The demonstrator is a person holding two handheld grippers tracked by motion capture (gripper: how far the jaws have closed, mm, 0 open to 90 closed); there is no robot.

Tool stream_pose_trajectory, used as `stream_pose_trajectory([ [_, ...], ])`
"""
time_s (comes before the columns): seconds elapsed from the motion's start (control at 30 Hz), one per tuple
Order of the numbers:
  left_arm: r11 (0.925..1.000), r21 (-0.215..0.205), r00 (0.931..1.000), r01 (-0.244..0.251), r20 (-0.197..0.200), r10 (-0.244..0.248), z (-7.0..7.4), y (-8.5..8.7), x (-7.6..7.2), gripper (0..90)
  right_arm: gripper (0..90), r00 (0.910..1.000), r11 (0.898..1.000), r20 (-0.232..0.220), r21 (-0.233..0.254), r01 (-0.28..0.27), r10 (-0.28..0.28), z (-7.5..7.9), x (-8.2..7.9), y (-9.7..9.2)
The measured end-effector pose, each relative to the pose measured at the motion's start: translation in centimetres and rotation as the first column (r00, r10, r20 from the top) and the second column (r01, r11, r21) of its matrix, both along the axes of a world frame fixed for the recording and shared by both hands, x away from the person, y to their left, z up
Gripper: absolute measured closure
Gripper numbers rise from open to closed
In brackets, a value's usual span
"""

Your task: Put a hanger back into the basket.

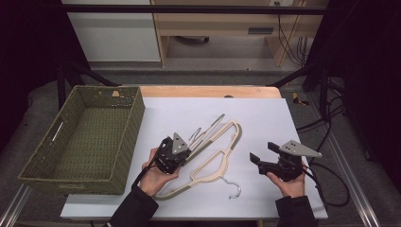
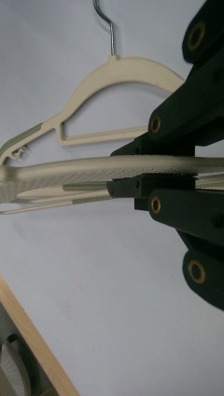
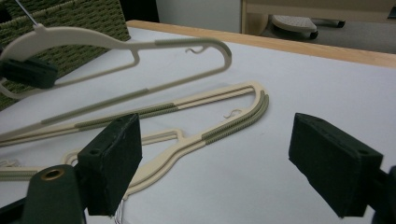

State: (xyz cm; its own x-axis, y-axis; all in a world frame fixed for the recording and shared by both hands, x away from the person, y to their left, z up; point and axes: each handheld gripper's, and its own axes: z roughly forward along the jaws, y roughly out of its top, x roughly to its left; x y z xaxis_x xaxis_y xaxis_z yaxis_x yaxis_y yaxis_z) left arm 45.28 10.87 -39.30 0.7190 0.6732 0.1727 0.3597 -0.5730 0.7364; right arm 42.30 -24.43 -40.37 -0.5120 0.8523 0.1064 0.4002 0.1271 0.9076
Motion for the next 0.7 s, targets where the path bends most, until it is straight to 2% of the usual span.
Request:
stream_pose_trajectory([
  [0.13,0.9986,-0.052,0.9999,0.005,0.014,-0.004,1.2,1.1,-0.5,85.7,15.9,0.9999,1.0,0.012,0.008,0.0,0.0,0.0,-0.2,-0.3],
  [0.33,0.993,-0.117,0.9992,0.021,0.037,-0.017,3.8,3.0,-1.3,85.7,13.2,0.9998,1.0,0.017,0.013,-0.001,0.001,0.2,-0.5,-0.5],
  [0.4,0.9927,-0.115,0.9986,0.037,0.043,-0.032,4.9,3.7,-1.4,85.7,12.8,0.9998,1.0,0.02,0.021,0.002,-0.002,0.2,-0.6,-0.5],
  [0.53,0.9884,-0.142,0.9974,0.055,0.054,-0.048,7.0,4.8,-1.5,85.7,11.1,0.9996,1.0,0.027,0.023,-0.003,0.002,0.3,-0.7,-0.6],
  [0.57,0.9884,-0.142,0.9974,0.055,0.054,-0.048,7.0,4.8,-1.5,85.6,11.1,0.9996,1.0,0.027,0.023,-0.003,0.002,0.3,-0.7,-0.6],
  [0.63,0.9858,-0.156,0.9969,0.062,0.058,-0.054,8.2,5.7,-1.5,85.7,10.1,0.9995,1.0,0.03,0.022,-0.002,0.001,0.4,-0.9,-0.7],
  [0.7,0.986,-0.151,0.9962,0.071,0.061,-0.063,9.0,6.4,-1.4,85.6,9.8,0.9995,1.0,0.031,0.021,-0.002,0.001,0.5,-1.0,-0.8],
])
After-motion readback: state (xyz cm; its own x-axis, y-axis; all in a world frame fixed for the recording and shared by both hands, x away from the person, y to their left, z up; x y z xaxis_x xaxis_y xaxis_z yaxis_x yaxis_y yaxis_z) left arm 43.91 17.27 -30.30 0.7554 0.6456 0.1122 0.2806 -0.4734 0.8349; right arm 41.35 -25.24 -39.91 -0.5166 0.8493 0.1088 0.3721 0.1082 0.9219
